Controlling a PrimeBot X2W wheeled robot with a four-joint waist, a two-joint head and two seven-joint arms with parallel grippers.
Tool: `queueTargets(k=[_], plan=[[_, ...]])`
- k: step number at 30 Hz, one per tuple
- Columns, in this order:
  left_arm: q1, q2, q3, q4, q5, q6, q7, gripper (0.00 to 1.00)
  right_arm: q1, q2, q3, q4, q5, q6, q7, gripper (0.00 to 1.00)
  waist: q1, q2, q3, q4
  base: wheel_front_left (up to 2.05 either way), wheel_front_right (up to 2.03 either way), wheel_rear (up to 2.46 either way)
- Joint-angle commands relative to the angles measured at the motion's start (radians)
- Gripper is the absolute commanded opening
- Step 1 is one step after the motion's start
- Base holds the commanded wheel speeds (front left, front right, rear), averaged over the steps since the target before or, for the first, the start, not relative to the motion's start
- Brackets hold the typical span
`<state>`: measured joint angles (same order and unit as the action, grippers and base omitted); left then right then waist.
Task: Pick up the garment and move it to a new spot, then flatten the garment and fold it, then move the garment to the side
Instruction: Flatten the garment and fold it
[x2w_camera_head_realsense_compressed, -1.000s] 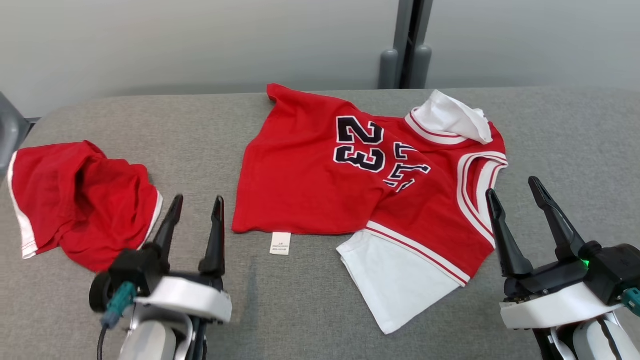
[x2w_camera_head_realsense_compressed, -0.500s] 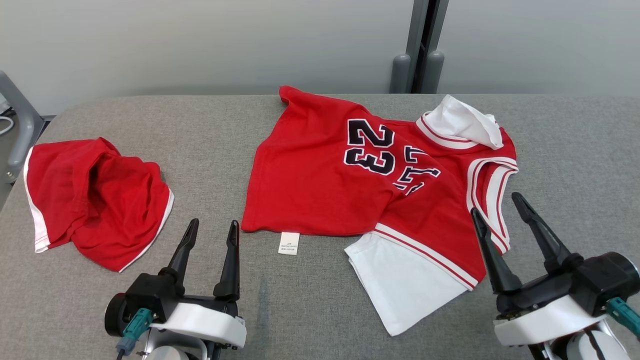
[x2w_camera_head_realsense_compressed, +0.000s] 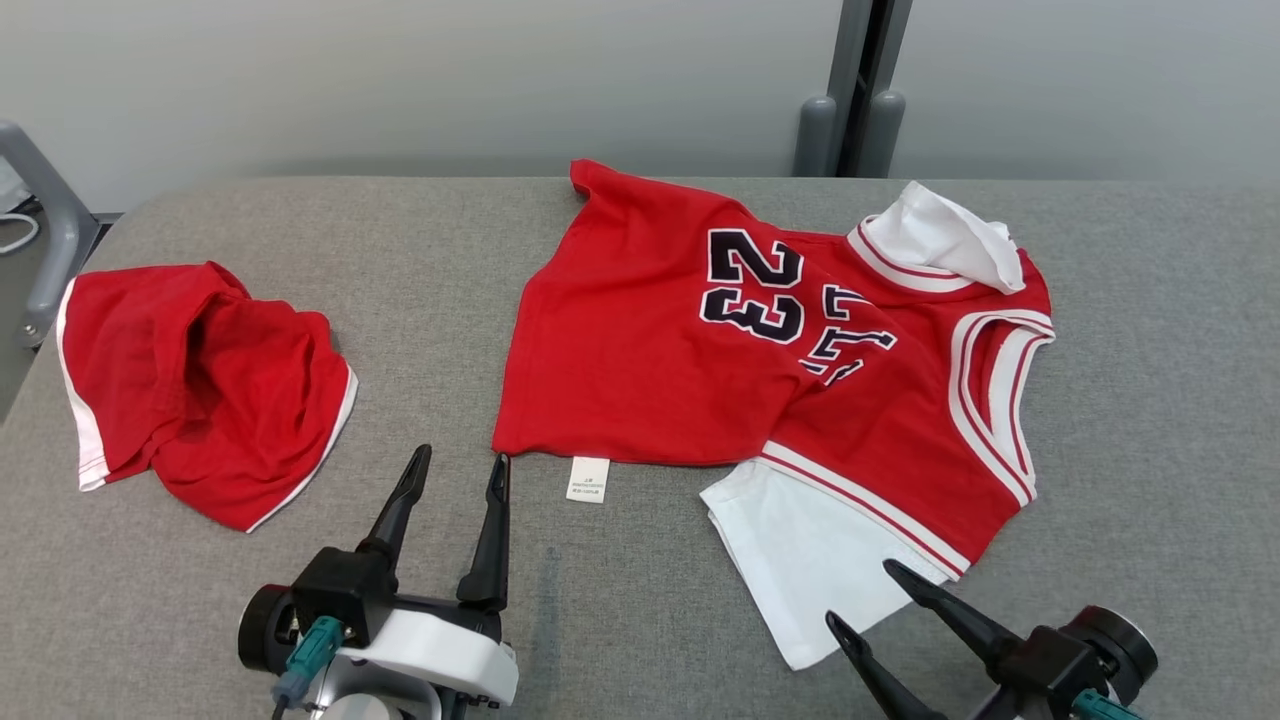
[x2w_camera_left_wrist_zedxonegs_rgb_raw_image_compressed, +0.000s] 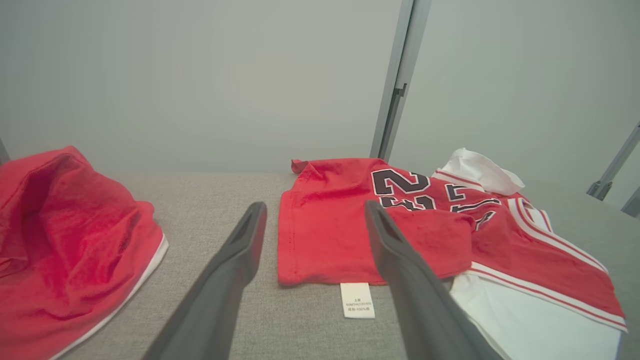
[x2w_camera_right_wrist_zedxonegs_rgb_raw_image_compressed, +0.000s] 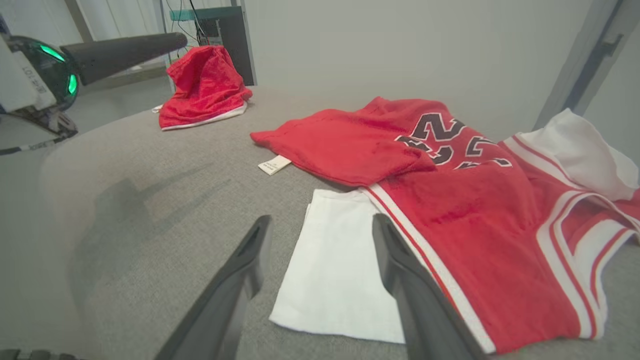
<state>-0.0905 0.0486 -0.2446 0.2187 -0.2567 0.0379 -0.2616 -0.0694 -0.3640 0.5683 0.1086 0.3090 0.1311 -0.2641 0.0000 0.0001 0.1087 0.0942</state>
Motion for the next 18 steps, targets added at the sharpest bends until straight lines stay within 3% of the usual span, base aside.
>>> queueTargets(k=[1,9,18], plan=[[-0.022,0.004,-0.005,0.003,0.000,0.007,-0.004,1.00,-0.028,-0.035,0.040,0.028,0.022,0.000,-0.001,1.00,0.0000,-0.0001,0.008,0.010,0.00,0.00,0.00],[-0.031,0.004,-0.029,0.007,-0.019,0.023,-0.004,1.00,-0.127,-0.101,0.238,0.161,0.044,0.000,-0.001,1.00,0.0000,-0.0001,0.033,0.049,0.00,0.00,0.00],[-0.046,0.003,-0.033,-0.008,-0.037,0.033,-0.004,1.00,-0.193,-0.108,0.338,0.257,0.071,0.000,-0.001,1.00,0.0000,-0.0001,0.055,0.080,0.00,0.00,0.00]])
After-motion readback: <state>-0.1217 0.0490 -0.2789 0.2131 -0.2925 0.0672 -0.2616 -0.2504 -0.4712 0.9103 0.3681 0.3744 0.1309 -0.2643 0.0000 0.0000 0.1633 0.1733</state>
